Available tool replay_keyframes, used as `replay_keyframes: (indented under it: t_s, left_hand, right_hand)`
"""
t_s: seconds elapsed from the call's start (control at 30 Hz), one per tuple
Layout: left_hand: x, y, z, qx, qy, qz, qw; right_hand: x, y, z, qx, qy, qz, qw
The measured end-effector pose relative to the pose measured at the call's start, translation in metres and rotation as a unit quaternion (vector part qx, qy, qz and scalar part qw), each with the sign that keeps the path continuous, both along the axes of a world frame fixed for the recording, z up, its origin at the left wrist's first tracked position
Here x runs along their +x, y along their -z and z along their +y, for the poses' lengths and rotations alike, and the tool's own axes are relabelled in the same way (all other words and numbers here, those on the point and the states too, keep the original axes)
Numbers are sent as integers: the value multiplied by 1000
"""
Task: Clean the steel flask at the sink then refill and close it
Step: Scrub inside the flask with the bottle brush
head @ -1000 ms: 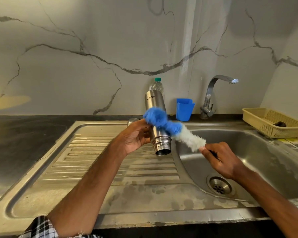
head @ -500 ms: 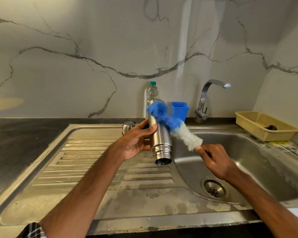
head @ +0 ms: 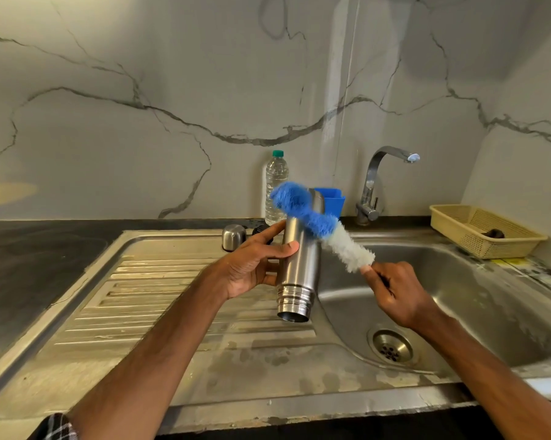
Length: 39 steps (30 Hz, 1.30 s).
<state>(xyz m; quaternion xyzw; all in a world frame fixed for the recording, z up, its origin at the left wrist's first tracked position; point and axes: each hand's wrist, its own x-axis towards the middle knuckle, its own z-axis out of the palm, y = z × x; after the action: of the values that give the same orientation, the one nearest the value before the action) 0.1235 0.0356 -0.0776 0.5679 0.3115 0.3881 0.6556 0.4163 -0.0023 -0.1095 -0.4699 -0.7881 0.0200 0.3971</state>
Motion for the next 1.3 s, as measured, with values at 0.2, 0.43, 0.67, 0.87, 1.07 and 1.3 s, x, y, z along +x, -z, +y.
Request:
replay_keyframes:
  t_s: [0.2,0.43,0.67,0.87,1.07,1.3]
  left_hand:
    - [0,-2,-3,9,6,19,1000]
    - [0,-5,-6,12,8,40,999]
    - [-1,-8,-10,14,20,51,998]
    - [-4,-9,-9,-17,38,-8,999]
    - [6,-9,-14,-34,19,-11,999]
    - [11,-5,-16,-48,-16,30,998]
  right_hand:
    - [3,2,-1,13,1,-6,1000]
    - [7,3,2,3,31,-3,999]
    - [7,4,4,-10,69,14,998]
    - [3,0,6,-24,105,40,993]
    - [-1,-2,0,-21,89,47,995]
    - [-2,0,3,-23,83,29,996]
